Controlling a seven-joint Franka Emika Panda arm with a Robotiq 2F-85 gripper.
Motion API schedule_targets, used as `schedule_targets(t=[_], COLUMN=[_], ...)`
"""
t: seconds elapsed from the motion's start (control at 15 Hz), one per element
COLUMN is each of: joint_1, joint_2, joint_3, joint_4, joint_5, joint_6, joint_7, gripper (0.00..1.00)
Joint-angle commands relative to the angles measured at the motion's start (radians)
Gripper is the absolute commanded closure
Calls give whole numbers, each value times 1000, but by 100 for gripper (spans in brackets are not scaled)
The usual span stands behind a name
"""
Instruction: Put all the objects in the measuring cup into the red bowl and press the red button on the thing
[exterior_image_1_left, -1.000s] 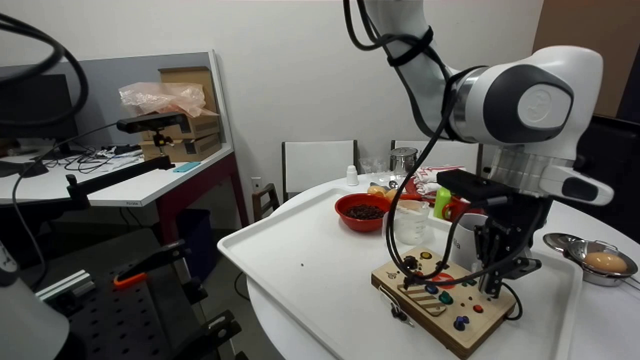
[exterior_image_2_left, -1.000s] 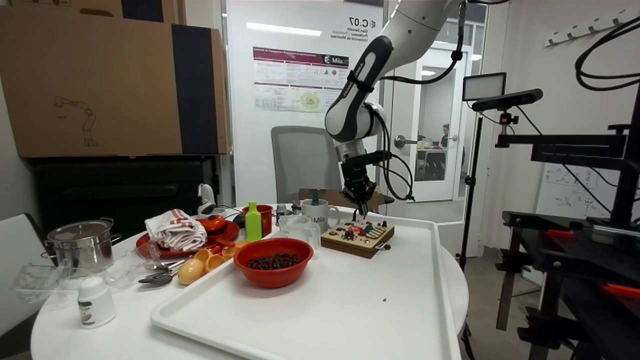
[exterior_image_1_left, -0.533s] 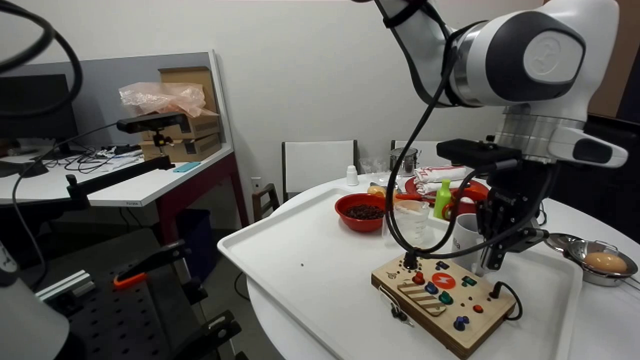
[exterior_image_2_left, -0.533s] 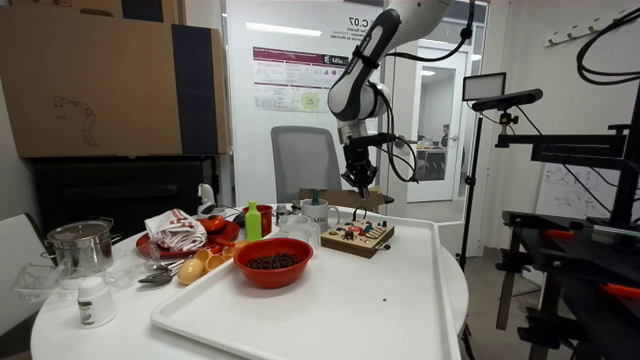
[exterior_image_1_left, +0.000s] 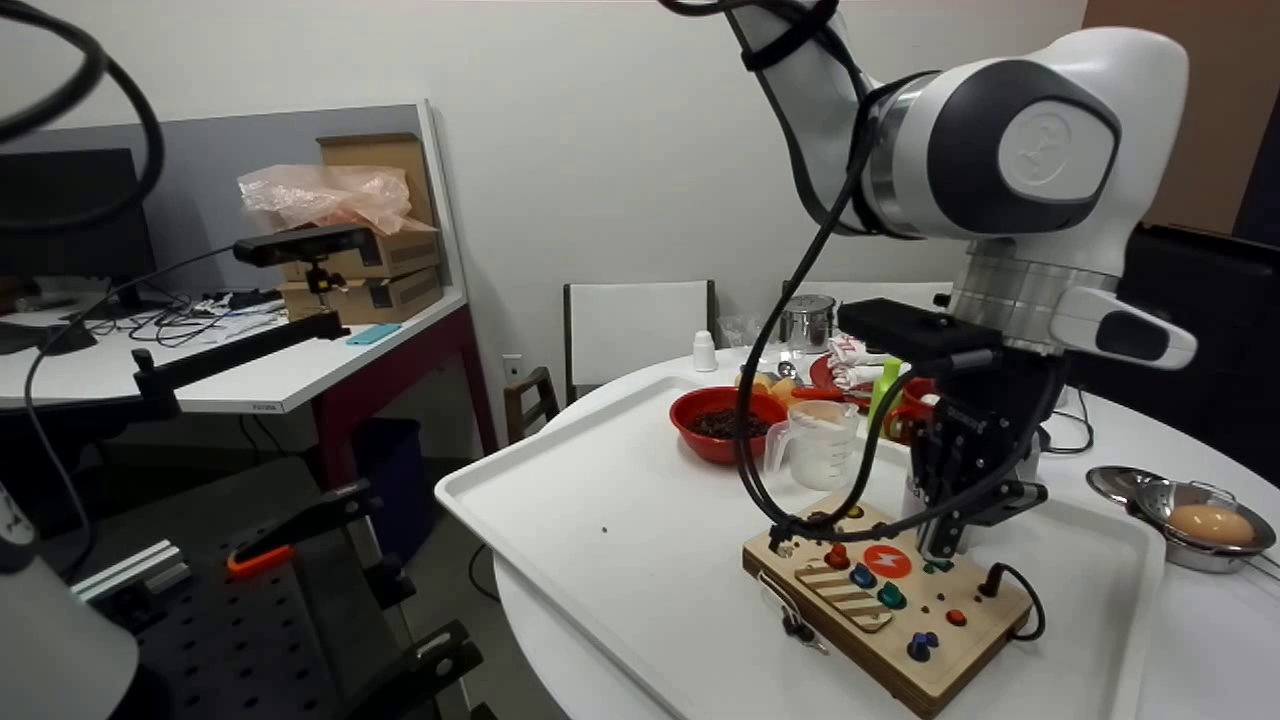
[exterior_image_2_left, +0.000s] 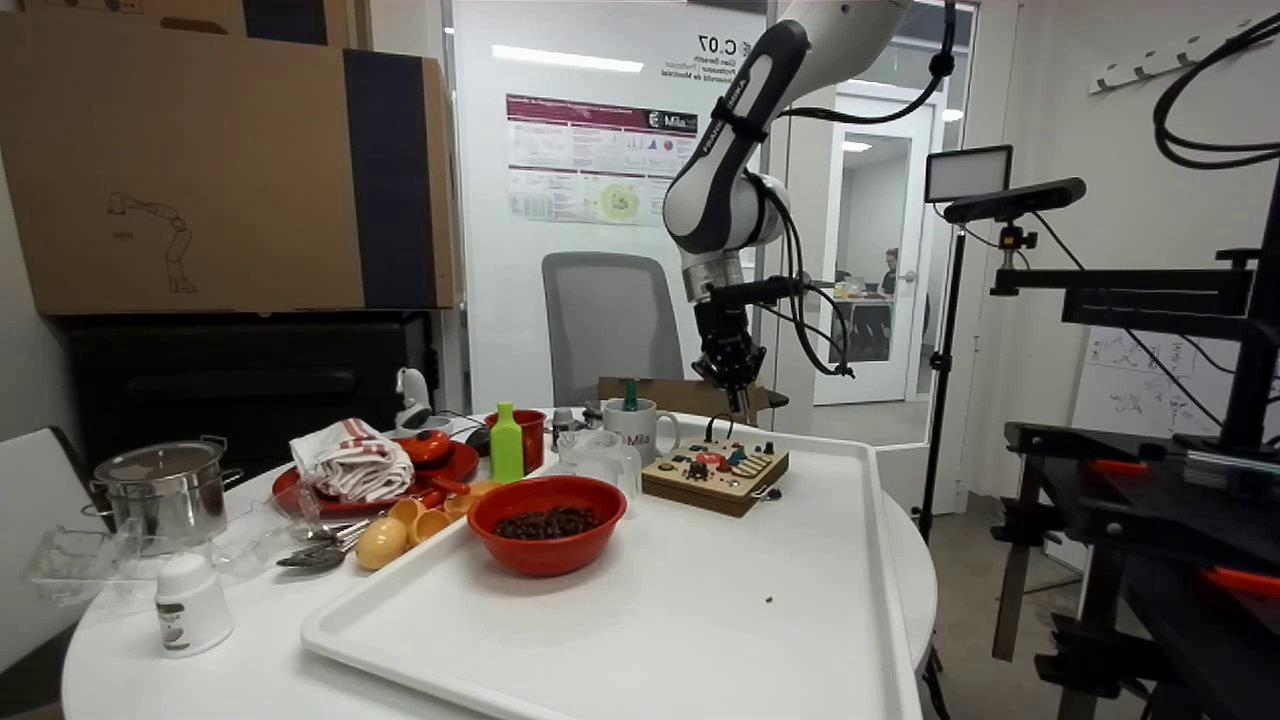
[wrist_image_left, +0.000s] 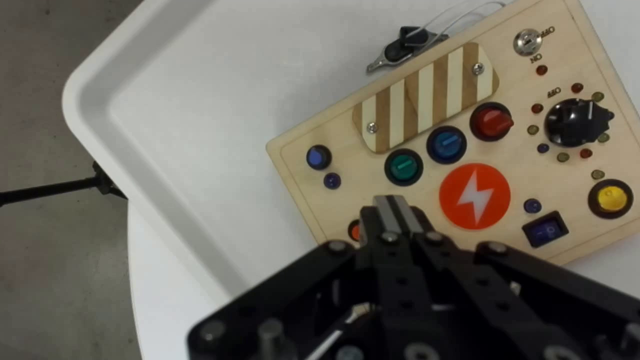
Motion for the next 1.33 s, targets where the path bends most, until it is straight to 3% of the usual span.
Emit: schedule_targets(t=[0.0, 1.27], joint_1=[11, 1], joint_2=[-5, 101], joint_3=[-6, -21], joint_4=[-30, 50], joint_5=[-4, 1], joint_6=[70, 70], joint_7=[1, 23], gripper=[100, 100])
